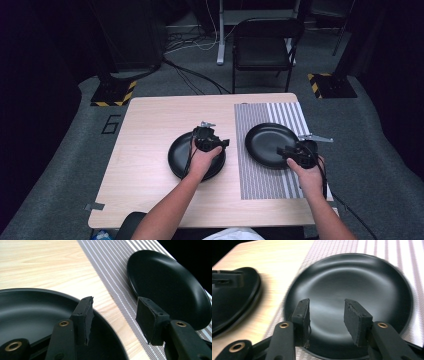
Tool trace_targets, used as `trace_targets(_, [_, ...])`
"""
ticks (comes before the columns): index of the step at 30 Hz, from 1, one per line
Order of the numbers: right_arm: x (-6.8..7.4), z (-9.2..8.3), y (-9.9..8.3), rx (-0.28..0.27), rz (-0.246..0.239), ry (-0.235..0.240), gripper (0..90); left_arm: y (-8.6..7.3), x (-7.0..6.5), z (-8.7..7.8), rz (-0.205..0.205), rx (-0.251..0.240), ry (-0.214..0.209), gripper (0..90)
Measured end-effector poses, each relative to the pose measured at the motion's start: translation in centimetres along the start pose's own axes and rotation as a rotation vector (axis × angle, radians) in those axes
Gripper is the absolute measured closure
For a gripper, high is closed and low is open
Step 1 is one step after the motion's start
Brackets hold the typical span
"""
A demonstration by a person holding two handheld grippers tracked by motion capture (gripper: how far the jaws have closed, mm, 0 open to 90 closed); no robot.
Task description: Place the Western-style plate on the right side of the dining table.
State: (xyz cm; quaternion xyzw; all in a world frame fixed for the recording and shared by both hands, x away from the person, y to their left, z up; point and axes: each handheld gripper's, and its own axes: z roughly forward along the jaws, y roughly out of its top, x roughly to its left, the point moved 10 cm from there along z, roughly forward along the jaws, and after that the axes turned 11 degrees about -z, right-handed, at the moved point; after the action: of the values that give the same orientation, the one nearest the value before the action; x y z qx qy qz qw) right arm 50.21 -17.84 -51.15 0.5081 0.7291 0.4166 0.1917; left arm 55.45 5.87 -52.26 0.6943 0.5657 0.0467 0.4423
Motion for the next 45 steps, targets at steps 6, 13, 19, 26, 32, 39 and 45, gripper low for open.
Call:
trace_targets(6, [2.2, 0.3, 0.5, -0.006, -0.031, 0.068, 55.6, 0.5, 1.4, -1.9, -0.02, -0.04, 0.012, 47.4])
trace_targets(13, [4.2, 0.2, 0.7, -0.011, -0.063, 0.129, 55.4, 0.5, 3.3, -3.6, -0.033, -0.061, 0.035, 47.4])
trace_targets(19, [6.3, 0.5, 0.3, 0.004, -0.119, 0.189, 55.4, 0.5, 5.3, -5.2, -0.044, -0.086, 0.072, 47.3])
trace_targets(26, [8.9, 1.4, -0.8, 0.03, -0.249, 0.259, 55.6, 0.0, 8.3, -7.0, -0.046, -0.107, 0.135, 46.3])
trace_targets(32, [11.0, 2.1, -1.9, 0.039, -0.34, 0.308, 56.1, -0.9, 10.8, -8.2, -0.057, -0.116, 0.173, 46.5])
trace_targets(39, [11.7, 3.0, -3.7, 0.072, -0.38, 0.32, 54.4, -1.8, 13.8, -9.9, -0.017, -0.131, 0.263, 47.1])
trace_targets(45, [11.3, 3.7, -4.7, 0.081, -0.379, 0.287, 54.1, -2.6, 15.7, -11.1, -0.004, -0.13, 0.307, 46.8])
